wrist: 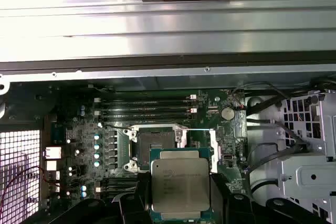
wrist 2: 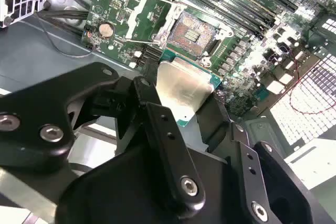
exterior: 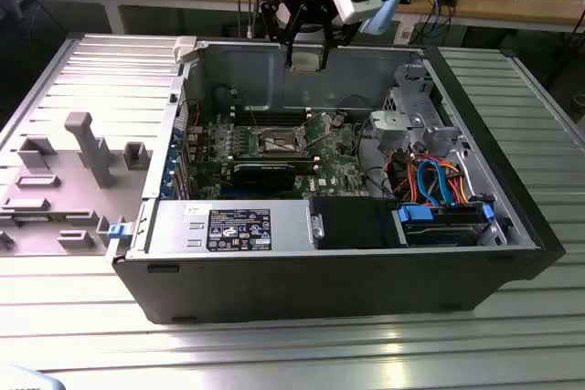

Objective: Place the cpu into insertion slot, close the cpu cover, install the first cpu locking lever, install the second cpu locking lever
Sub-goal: 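Place the cpu into insertion slot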

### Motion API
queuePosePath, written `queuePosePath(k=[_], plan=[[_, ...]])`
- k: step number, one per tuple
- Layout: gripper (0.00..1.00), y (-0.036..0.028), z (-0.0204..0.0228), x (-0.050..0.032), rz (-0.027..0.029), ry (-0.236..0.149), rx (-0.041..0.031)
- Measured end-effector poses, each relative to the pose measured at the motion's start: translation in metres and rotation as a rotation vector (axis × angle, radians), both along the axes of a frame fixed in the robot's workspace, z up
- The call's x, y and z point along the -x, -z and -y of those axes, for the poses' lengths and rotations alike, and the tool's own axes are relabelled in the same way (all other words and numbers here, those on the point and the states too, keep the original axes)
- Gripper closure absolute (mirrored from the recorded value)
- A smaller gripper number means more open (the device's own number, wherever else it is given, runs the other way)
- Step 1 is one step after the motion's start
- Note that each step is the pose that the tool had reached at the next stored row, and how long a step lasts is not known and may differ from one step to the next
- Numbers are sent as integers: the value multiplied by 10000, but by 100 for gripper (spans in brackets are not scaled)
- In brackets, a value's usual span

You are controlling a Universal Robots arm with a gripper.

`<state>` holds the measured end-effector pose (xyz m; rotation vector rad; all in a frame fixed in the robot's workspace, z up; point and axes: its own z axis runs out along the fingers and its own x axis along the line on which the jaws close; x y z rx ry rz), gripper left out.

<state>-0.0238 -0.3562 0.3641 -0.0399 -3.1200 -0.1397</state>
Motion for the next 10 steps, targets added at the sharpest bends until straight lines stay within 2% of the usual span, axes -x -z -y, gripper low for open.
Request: queuePosePath(k=[10], plan=[[45,7,0,30,0,0,1]])
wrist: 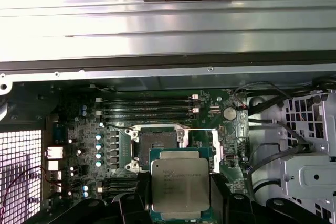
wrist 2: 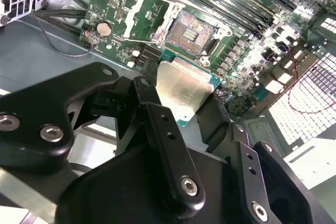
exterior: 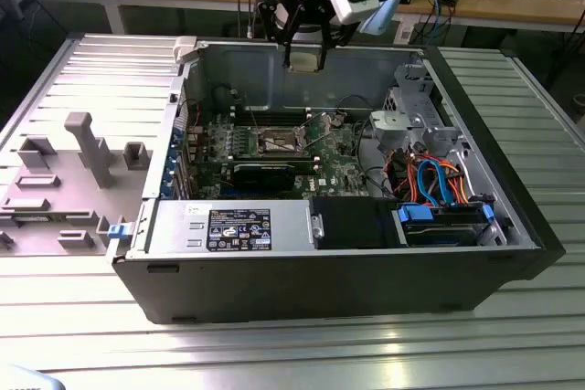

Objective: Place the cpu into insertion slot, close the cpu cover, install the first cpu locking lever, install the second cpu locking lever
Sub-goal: 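Place the cpu into insertion slot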

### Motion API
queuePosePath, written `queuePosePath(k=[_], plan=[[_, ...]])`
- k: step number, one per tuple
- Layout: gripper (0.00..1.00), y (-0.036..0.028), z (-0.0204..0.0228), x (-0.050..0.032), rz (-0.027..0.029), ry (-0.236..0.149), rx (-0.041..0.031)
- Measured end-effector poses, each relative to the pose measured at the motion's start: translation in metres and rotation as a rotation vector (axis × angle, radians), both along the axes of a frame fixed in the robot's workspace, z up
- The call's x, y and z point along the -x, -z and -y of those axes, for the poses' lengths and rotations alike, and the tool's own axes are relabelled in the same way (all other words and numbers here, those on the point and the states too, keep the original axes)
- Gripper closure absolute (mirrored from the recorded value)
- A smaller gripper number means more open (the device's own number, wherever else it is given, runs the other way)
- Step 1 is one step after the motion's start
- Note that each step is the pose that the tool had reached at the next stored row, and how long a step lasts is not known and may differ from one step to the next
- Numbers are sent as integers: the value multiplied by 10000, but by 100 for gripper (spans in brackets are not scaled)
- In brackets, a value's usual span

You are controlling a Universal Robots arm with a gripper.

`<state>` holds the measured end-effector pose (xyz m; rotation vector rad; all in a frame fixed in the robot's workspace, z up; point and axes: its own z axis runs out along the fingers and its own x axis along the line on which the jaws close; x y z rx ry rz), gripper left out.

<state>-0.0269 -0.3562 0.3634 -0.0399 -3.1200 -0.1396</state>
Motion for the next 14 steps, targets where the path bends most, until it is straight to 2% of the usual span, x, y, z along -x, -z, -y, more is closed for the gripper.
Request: queuePosePath(k=[3,5,10,12,14], plan=[[45,3,0,2,0,1,-1],[45,68,0,10,0,1,-1],[45,76,0,10,0,0,-1],[45,109,0,11,0,1,-1],[45,110,0,11,0,1,-1]])
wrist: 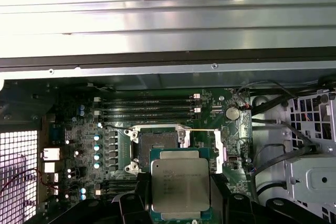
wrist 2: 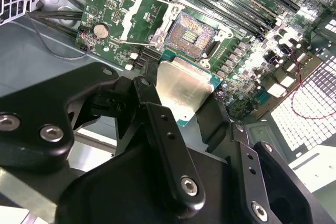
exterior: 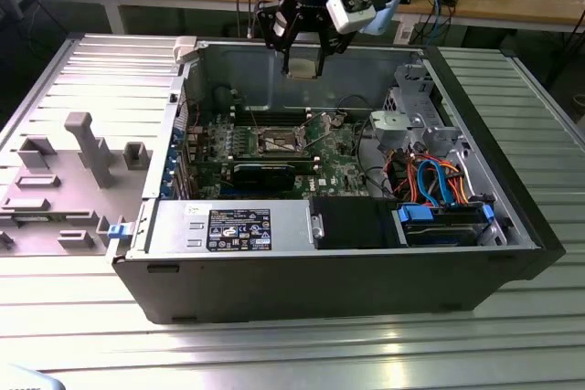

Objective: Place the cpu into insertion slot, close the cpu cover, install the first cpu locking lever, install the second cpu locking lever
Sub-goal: 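Place the cpu into insertion slot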

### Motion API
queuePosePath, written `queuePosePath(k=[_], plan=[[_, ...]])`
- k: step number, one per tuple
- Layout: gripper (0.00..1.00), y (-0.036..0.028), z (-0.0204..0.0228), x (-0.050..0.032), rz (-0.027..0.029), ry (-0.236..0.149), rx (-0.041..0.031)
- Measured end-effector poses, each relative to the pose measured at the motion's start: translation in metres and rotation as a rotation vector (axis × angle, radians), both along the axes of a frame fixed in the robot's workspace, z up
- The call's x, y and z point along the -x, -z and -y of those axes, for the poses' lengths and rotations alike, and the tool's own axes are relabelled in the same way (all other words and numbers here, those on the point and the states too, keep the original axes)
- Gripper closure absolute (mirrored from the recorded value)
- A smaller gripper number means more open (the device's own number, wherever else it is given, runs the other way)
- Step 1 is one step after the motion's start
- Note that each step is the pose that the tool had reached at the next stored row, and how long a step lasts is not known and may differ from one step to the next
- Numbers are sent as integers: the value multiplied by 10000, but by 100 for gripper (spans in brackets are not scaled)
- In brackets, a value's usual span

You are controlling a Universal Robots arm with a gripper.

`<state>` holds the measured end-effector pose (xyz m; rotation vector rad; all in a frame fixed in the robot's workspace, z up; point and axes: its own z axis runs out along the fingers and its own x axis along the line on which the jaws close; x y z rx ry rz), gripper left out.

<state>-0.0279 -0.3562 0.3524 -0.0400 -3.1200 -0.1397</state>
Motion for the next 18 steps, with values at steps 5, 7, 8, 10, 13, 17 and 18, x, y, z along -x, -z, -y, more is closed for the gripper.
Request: queuePosePath(k=[5,7,8,10,13,17,18], plan=[[45,72,6,0,0,0,0],[45,74,6,0,0,0,0],[45,76,6,0,0,0,-1],[45,76,6,0,0,0,1],[45,77,6,0,0,0,1],[45,77,6,0,0,14,1],[45,78,6,0,0,26,1]])
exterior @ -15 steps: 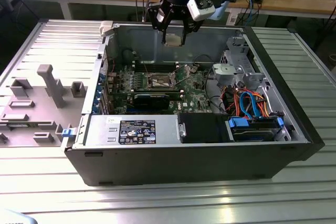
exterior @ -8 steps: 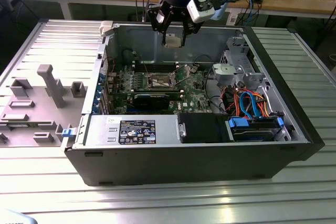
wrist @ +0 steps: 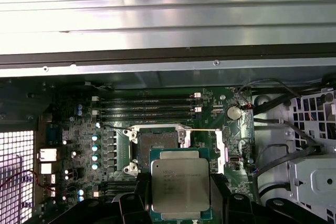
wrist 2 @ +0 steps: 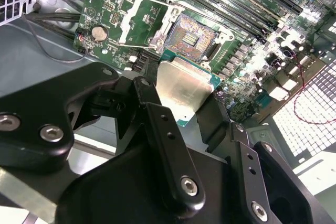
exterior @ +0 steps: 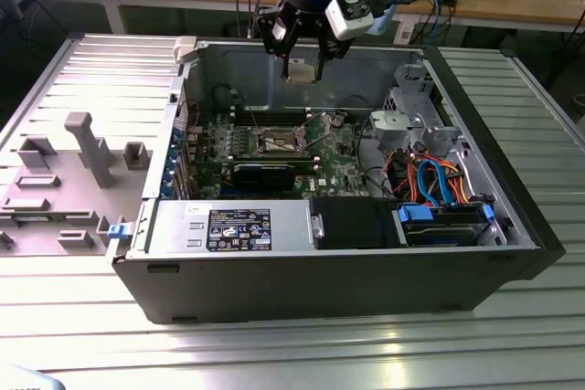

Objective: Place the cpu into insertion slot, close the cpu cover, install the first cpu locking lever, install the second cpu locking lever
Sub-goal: 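Place the cpu into insertion slot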

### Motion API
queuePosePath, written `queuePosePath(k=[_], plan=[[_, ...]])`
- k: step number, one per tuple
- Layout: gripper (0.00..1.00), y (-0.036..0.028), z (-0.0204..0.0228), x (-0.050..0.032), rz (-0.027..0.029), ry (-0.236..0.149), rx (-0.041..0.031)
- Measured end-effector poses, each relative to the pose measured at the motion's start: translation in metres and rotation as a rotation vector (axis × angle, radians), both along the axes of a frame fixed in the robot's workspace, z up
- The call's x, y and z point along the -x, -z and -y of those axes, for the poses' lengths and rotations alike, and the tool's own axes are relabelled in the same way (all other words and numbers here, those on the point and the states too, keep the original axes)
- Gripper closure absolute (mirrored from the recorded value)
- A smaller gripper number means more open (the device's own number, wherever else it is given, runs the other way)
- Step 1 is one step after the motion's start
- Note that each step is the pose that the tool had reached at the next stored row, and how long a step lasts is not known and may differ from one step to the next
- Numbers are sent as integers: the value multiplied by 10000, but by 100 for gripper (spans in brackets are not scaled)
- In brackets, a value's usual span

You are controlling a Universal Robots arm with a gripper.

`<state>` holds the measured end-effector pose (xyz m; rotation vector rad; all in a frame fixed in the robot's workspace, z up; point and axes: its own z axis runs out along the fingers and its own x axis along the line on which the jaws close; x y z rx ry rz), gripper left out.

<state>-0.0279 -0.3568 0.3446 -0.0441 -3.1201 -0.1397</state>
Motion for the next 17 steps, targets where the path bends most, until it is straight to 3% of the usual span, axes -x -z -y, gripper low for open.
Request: queuePosePath(k=[17], plan=[[45,1,1,0,0,436,0]])
